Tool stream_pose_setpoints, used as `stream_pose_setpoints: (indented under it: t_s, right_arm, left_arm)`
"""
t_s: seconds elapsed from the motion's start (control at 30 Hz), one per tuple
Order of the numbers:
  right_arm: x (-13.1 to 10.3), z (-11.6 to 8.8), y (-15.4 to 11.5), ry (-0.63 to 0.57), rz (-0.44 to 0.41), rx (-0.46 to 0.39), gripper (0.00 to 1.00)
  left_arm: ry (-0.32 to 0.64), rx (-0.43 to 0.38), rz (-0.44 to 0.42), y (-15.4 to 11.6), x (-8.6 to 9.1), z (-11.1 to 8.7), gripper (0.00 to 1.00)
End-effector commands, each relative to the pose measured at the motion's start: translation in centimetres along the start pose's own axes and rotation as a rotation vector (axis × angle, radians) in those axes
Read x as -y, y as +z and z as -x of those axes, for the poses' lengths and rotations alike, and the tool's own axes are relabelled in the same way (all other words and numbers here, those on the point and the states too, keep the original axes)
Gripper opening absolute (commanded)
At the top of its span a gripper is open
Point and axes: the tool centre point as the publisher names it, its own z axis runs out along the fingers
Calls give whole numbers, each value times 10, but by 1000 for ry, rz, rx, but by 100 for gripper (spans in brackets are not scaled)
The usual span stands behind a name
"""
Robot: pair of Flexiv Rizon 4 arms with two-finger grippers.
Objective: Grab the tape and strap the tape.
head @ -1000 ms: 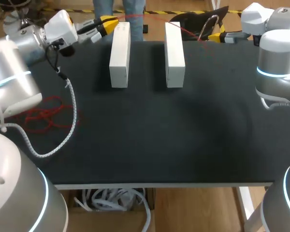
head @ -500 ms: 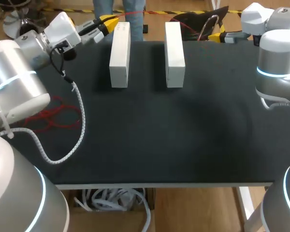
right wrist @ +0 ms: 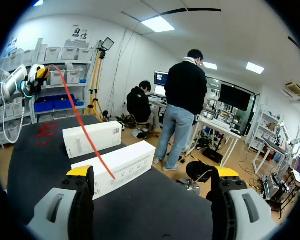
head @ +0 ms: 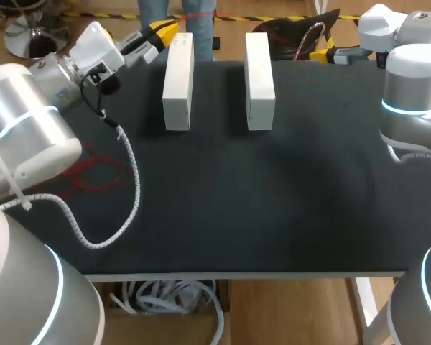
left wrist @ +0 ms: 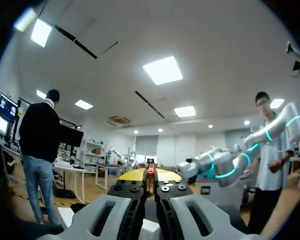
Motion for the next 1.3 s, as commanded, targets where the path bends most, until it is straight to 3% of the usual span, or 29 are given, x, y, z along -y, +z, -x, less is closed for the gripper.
stream_pose_setpoints:
  t_s: [0.03,0.9,1.3]
  right_arm:
    - [0,1,0,0,-2,-2,100]
    - [0,1,0,0,-2,-2,100]
    - [0,1,0,0,-2,-2,100]
  left_arm:
    - [-15,-111,-18,-7,-5,5,0]
    - [-78,-340,-79,-3,10,-9,0]
    - [-62,-337,-107,-8,27,-27,0]
